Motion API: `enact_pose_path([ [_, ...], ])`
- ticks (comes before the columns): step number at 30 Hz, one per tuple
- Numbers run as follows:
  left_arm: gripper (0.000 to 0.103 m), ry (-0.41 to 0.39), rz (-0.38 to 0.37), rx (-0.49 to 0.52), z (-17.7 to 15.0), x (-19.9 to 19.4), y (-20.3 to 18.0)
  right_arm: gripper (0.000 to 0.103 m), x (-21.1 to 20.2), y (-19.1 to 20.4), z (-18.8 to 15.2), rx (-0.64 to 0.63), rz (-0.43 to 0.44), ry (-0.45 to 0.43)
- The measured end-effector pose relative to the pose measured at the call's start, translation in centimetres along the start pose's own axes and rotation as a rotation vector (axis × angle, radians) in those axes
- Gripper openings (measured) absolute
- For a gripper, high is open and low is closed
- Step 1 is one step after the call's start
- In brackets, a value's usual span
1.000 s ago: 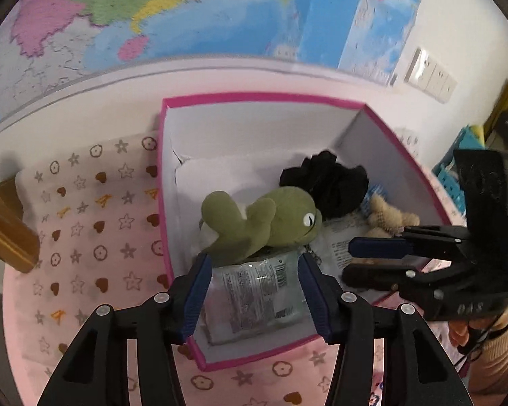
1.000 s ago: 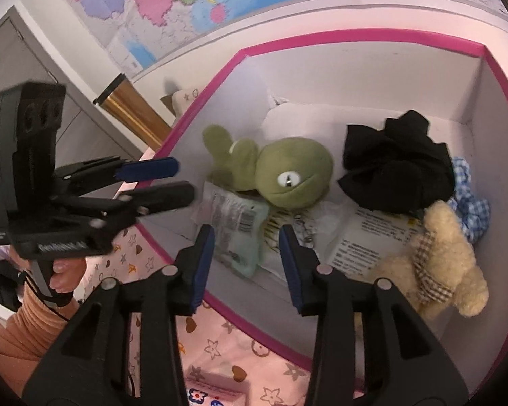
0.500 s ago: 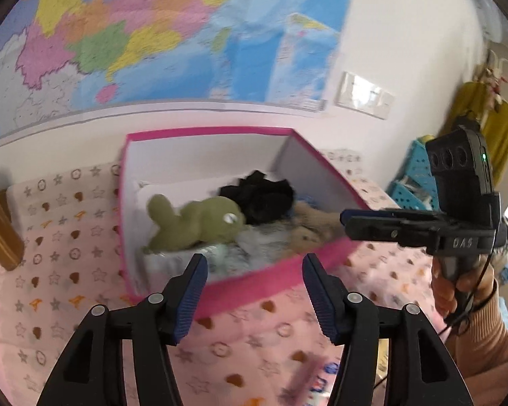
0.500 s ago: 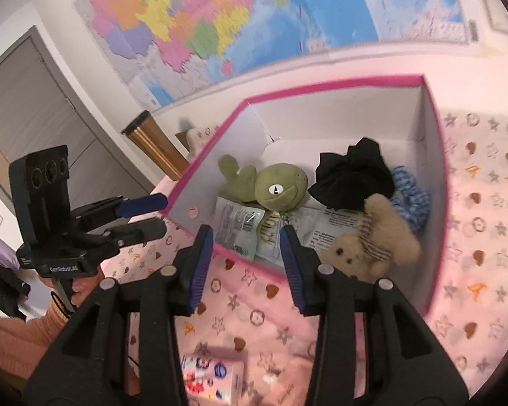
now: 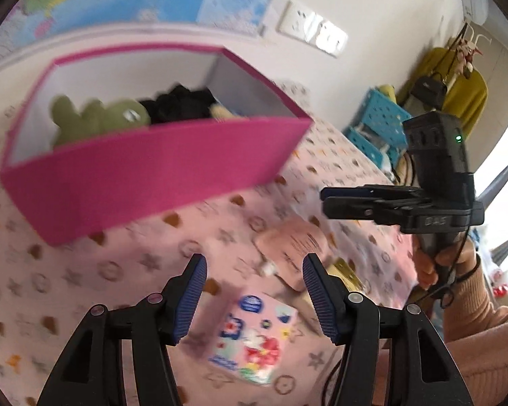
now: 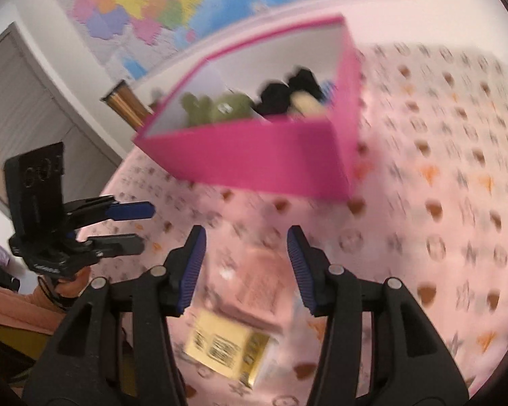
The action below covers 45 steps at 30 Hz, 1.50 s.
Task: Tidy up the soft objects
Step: 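Move the right gripper down to the pink hand-cream pouch on the sheet, then grasp the pink hand-cream pouch with the right gripper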
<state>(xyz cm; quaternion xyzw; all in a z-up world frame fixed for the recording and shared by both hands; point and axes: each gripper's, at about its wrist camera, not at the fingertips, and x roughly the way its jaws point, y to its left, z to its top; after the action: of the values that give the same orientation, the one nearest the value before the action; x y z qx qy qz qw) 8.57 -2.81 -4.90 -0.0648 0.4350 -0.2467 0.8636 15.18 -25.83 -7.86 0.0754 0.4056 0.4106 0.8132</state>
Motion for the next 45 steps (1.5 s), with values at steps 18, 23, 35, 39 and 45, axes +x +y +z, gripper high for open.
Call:
enact_pose_path([
  [18, 0.058, 0.200, -0.015, 0.002, -1.1, 6.6, -1.6, 0.025, 2.1, -2.8, -3.6, 0.069, -0.031, 0.055],
  [23, 0.057, 0.230, -0.035, 0.030, -0.7, 7.6, -2.4, 0.024, 1.8, -3.8, -4.1, 0.109, -0.004, 0.031],
  [35, 0.043, 0.269, -0.048, -0.035, -0.1, 8.3, -2.8, 0.022, 1.5, -4.8, -4.7, 0.207, 0.047, -0.003],
  [39, 0.041, 0.262, -0.067, -0.044, -0.3, 8.1, -2.8, 0.022, 1.5, -4.9, -4.8, 0.216, 0.052, -0.006],
  [45, 0.041, 0.257, -0.062, -0.054, -0.3, 8.2, -2.8, 0.023, 1.6, -4.5, -4.8, 0.205, 0.034, -0.001],
])
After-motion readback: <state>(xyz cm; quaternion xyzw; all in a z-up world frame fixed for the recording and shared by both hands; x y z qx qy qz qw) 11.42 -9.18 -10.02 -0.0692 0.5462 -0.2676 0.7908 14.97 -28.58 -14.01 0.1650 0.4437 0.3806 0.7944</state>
